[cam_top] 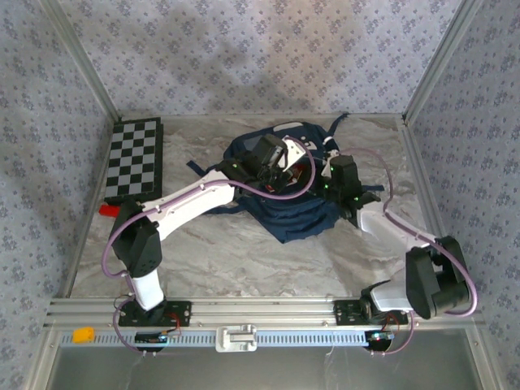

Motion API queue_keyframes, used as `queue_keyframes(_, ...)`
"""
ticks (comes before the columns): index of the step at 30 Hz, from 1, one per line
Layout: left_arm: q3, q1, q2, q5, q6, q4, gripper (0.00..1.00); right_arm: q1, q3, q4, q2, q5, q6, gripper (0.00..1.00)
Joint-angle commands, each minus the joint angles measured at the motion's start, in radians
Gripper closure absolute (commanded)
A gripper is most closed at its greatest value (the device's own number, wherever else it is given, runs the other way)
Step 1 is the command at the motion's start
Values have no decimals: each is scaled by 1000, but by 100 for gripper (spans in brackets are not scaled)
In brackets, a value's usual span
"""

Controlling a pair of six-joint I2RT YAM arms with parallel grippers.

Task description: Pack books, pencil case, and school supplies into a backpack

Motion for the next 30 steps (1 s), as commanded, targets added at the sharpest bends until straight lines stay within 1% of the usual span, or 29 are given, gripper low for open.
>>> queue_keyframes(1, 71, -8, -43, -15, -42, 14, 100, 38, -54, -14, -68, -7, -1, 86)
queue_keyframes(4, 74, -8, -35, -27, -50, 13, 100, 85, -78, -26, -105, 27, 4, 88)
queue_keyframes(6, 83, -8, -28, -32, -65, 3, 100, 116, -80, -22, -97, 57, 5, 88)
queue_keyframes(8, 94, -8, -26, -29, -77, -7, 100, 132, -80, 6, -67, 70, 26, 90)
queue_keyframes(11, 99, -8, -25, -8, -88, -12, 100, 151, -67, 93, -4, 59, 47, 92)
queue_keyframes(13, 99, -8, -26, 15, -97, -16, 100, 169, -35, 100, 38, 93, 31, 93)
queue_keyframes(17, 91, -9, -33, 52, -108, -9, 100, 170, 9, 133, 117, 166, 13, 95)
queue_keyframes(21, 90, -8, -30, 49, -118, -15, 100, 160, 7, 222, 149, 175, 7, 96)
queue_keyframes(25, 90, -5, -28, 35, -119, -20, 100, 155, 9, 199, 129, 134, -28, 95)
queue_keyframes(27, 94, 1, -25, 34, -126, -28, 100, 148, -12, 198, 97, 75, -40, 94)
queue_keyframes(30, 92, 8, -21, 35, -145, -34, 100, 137, -49, 104, -15, 84, -55, 91)
